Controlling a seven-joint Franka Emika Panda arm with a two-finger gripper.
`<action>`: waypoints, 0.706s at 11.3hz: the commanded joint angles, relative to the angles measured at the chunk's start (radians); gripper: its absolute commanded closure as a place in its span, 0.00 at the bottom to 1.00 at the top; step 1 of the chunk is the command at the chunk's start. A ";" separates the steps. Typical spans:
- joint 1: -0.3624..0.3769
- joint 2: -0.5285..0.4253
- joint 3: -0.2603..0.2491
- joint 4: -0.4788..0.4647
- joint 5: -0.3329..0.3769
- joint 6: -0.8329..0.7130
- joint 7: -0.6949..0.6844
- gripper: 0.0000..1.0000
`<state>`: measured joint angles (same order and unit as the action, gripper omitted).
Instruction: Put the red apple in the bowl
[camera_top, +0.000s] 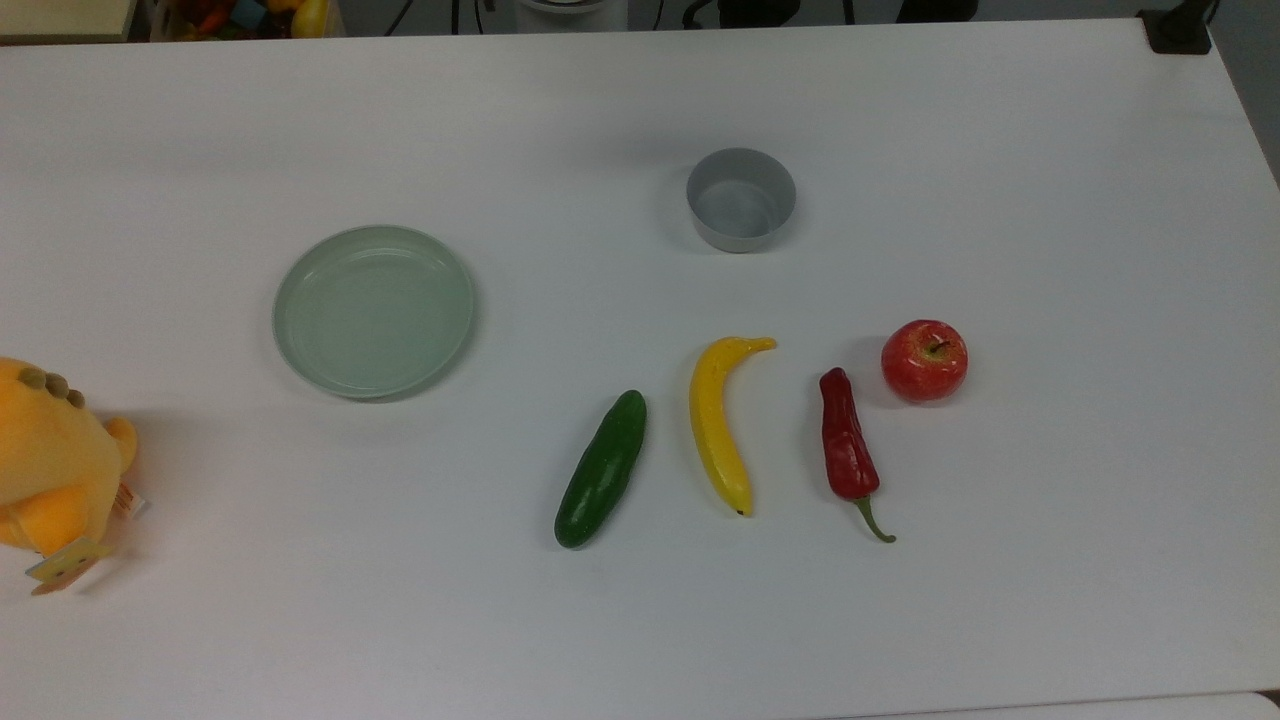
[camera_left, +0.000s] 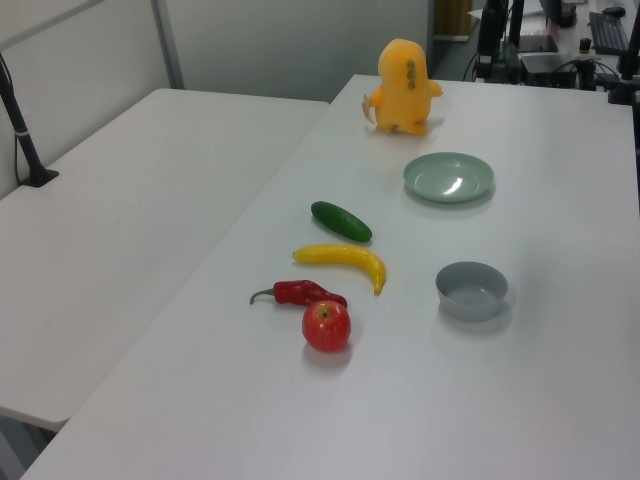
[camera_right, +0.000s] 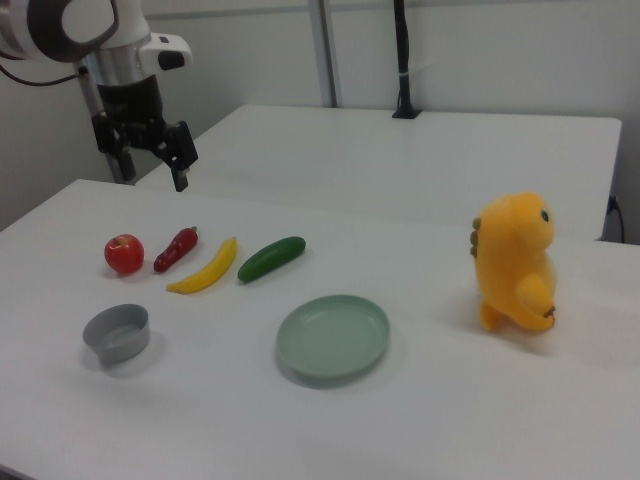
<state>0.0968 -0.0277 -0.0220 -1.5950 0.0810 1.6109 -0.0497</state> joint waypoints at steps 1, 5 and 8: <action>0.009 -0.021 -0.007 -0.017 0.010 0.014 -0.013 0.00; 0.089 0.024 -0.006 0.062 -0.004 0.023 0.030 0.00; 0.185 0.093 -0.006 0.162 -0.006 0.030 0.180 0.00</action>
<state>0.2043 0.0029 -0.0207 -1.5122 0.0807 1.6214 0.0311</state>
